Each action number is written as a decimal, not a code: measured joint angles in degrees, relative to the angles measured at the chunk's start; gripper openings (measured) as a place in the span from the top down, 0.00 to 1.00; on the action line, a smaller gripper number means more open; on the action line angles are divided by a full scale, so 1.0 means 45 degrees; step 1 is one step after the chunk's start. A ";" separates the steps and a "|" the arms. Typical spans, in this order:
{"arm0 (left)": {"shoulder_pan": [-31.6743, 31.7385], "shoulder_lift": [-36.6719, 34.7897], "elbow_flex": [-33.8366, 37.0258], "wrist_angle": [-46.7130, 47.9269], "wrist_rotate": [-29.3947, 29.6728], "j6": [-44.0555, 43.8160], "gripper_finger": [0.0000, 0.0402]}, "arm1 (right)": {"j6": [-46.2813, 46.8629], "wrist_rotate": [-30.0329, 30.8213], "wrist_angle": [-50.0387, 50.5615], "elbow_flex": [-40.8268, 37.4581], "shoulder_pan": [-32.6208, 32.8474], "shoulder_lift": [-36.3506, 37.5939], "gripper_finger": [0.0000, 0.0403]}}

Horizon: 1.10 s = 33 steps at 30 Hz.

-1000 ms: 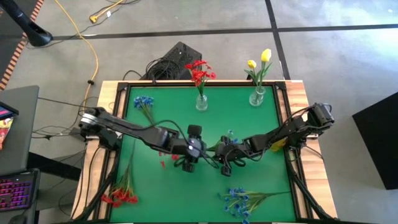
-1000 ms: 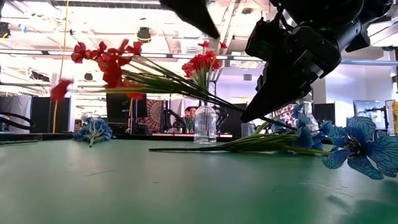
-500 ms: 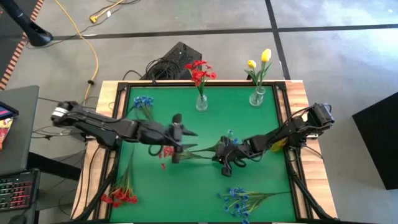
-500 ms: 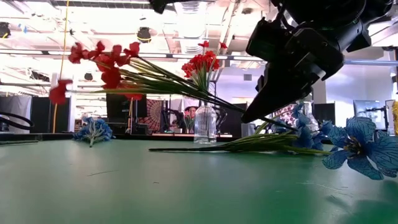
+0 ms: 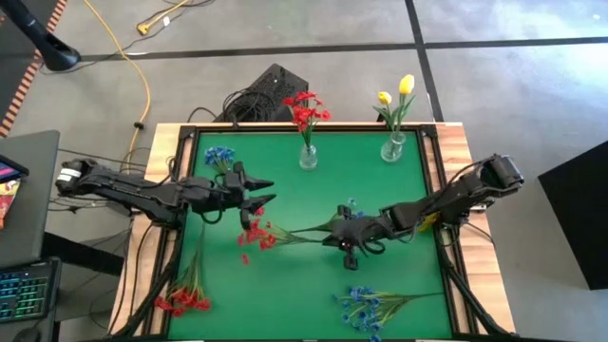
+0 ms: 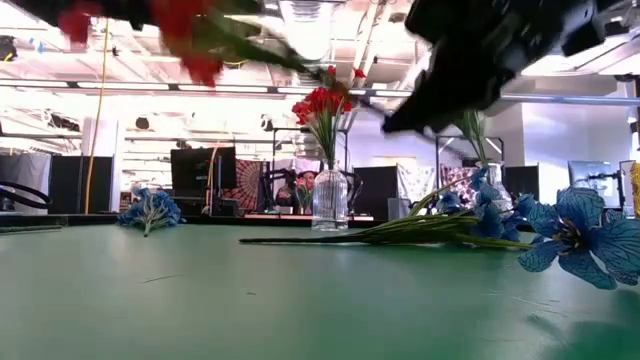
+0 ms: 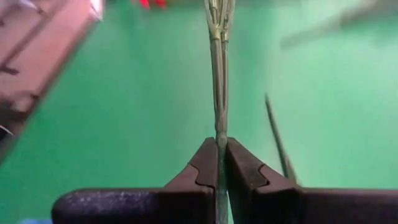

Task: Sort flowers into vase by color
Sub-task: Put the top red flowers into the left white transparent vase

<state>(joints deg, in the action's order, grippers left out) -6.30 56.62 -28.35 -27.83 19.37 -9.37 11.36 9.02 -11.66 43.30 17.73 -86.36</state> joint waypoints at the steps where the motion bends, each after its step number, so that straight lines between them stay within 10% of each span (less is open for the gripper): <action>1: 0.0044 0.0012 0.0087 -0.0036 -0.0004 -0.0077 0.59 | -0.0252 0.0000 -0.0257 0.0001 0.0056 0.0216 0.90; 9: 0.0105 0.1050 0.0323 -0.0438 -0.0343 -0.0569 0.59 | -0.2079 -0.0039 -0.1819 0.0002 0.0303 0.1883 0.90; 23: 0.0090 0.6848 -0.0179 -0.9771 -0.3156 -0.0009 0.59 | -0.2204 -0.0029 -0.5309 0.0003 -0.0754 0.2034 0.90; 33: 0.0090 0.8898 -0.2348 -1.1089 -0.3264 0.1110 0.59 | -0.1763 -0.0015 -0.4938 0.0003 -0.1063 0.2038 0.90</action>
<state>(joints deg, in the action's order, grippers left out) -5.89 96.66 -38.91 -77.74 4.69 -4.38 3.42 8.95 -33.88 43.31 12.94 -77.19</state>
